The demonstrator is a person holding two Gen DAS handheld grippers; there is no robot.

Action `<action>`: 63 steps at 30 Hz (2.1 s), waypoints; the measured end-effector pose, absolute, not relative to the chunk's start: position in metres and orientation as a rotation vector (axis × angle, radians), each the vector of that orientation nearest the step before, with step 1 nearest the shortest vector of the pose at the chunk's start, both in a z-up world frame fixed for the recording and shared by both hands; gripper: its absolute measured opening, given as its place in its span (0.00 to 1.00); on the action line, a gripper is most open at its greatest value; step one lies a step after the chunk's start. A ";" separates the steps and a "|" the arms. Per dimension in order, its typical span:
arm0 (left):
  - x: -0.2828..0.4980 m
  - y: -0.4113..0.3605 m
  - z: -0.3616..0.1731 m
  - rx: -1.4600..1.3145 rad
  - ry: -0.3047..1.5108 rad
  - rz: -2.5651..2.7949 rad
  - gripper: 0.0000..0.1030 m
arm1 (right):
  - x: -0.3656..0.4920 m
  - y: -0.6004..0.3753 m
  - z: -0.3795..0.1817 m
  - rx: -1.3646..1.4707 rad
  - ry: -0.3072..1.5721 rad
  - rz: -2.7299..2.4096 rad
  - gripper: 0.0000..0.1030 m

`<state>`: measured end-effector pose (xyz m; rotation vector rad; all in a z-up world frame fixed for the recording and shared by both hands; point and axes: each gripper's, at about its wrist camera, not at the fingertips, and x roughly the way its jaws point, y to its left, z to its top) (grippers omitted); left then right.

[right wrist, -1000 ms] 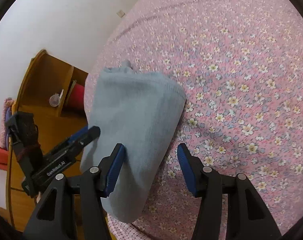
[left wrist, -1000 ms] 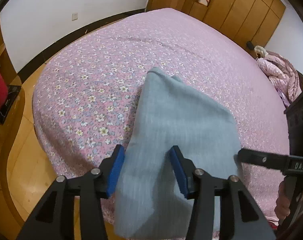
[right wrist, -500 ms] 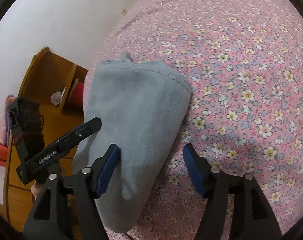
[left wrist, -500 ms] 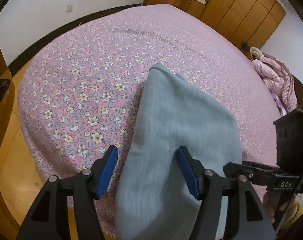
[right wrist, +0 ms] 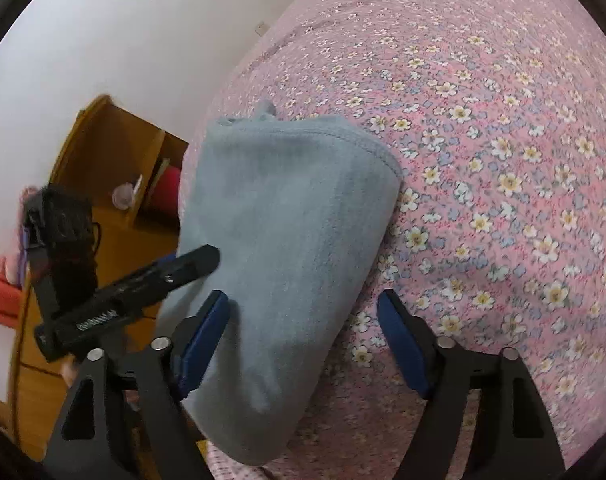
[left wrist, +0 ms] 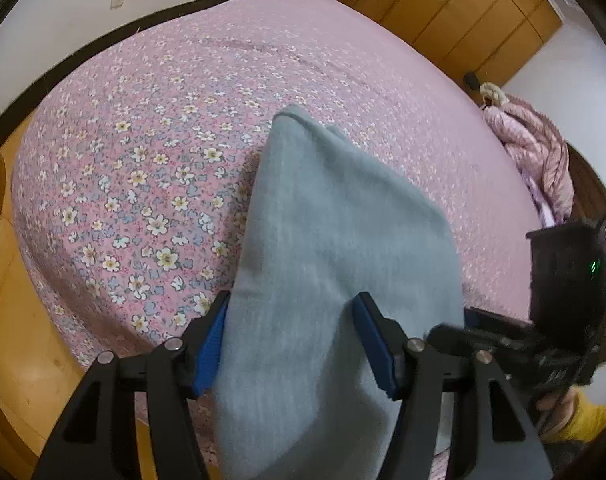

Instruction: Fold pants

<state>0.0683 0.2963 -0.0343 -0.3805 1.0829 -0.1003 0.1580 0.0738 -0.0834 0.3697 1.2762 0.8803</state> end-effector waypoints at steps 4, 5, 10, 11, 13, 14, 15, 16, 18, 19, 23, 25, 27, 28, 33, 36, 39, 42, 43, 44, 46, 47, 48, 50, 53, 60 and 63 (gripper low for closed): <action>0.074 0.299 -0.039 -0.415 1.085 -0.100 0.65 | 0.156 0.082 -0.083 0.346 1.279 0.900 0.56; 0.076 0.300 -0.043 -0.434 1.087 -0.103 0.66 | 0.157 0.083 -0.084 0.351 1.279 0.903 0.56; 0.082 0.303 -0.049 -0.473 1.085 -0.118 0.71 | 0.159 0.078 -0.089 0.388 1.270 0.911 0.51; 0.082 0.302 -0.049 -0.472 1.082 -0.120 0.71 | 0.159 0.078 -0.088 0.385 1.265 0.909 0.47; 0.082 0.298 -0.047 -0.452 1.072 -0.130 0.63 | 0.158 0.073 -0.085 0.383 1.254 0.910 0.38; 0.081 0.295 -0.046 -0.450 1.063 -0.140 0.59 | 0.158 0.072 -0.084 0.386 1.249 0.912 0.33; 0.082 0.291 -0.045 -0.450 1.058 -0.146 0.52 | 0.157 0.071 -0.080 0.387 1.239 0.922 0.30; 0.081 0.288 -0.043 -0.445 1.054 -0.146 0.49 | 0.157 0.070 -0.077 0.386 1.231 0.933 0.29; 0.079 0.284 -0.037 -0.427 1.039 -0.140 0.46 | 0.156 0.066 -0.069 0.386 1.206 0.955 0.26; 0.077 0.283 -0.034 -0.419 1.030 -0.137 0.43 | 0.155 0.064 -0.065 0.383 1.194 0.964 0.26; 0.067 0.277 -0.021 -0.426 1.000 -0.136 0.35 | 0.153 0.053 -0.047 0.357 1.133 0.975 0.25; 0.063 0.273 -0.014 -0.439 0.986 -0.144 0.34 | 0.154 0.045 -0.038 0.357 1.108 0.982 0.25; 0.060 0.266 -0.008 -0.444 0.970 -0.152 0.34 | 0.154 0.035 -0.030 0.340 1.090 0.978 0.25; 0.060 0.264 -0.005 -0.448 0.964 -0.157 0.33 | 0.153 0.032 -0.028 0.334 1.083 0.975 0.25; 0.066 0.235 0.009 -0.451 0.938 -0.215 0.28 | 0.153 0.004 -0.019 0.339 1.058 0.942 0.25; 0.076 0.213 0.016 -0.428 0.932 -0.254 0.28 | 0.154 -0.020 -0.014 0.336 1.031 0.915 0.25; 0.087 0.190 0.019 -0.407 0.934 -0.289 0.28 | 0.156 -0.043 -0.008 0.331 1.008 0.889 0.25; 0.101 0.170 0.022 -0.408 0.936 -0.327 0.28 | 0.161 -0.064 -0.002 0.315 0.987 0.859 0.25; 0.107 0.162 0.023 -0.404 0.935 -0.341 0.28 | 0.163 -0.071 0.000 0.309 0.980 0.852 0.25; 0.110 0.156 0.024 -0.399 0.934 -0.353 0.27 | 0.167 -0.079 0.002 0.303 0.970 0.844 0.25; 0.122 0.144 0.025 -0.384 0.936 -0.375 0.26 | 0.174 -0.095 0.005 0.302 0.956 0.824 0.25; 0.129 0.137 0.027 -0.380 0.938 -0.388 0.26 | 0.178 -0.102 0.006 0.304 0.951 0.817 0.25; 0.137 0.128 0.028 -0.375 0.938 -0.401 0.26 | 0.184 -0.112 0.007 0.309 0.944 0.807 0.25; 0.152 0.111 0.031 -0.351 0.934 -0.422 0.26 | 0.192 -0.126 0.009 0.314 0.932 0.788 0.25; 0.172 0.088 0.035 -0.326 0.929 -0.447 0.26 | 0.207 -0.150 0.010 0.318 0.915 0.761 0.25; 0.227 0.031 0.033 -0.273 0.927 -0.497 0.26 | 0.238 -0.199 0.000 0.339 0.904 0.704 0.25; 0.246 0.012 0.023 -0.256 0.941 -0.525 0.26 | 0.251 -0.220 -0.011 0.341 0.915 0.663 0.25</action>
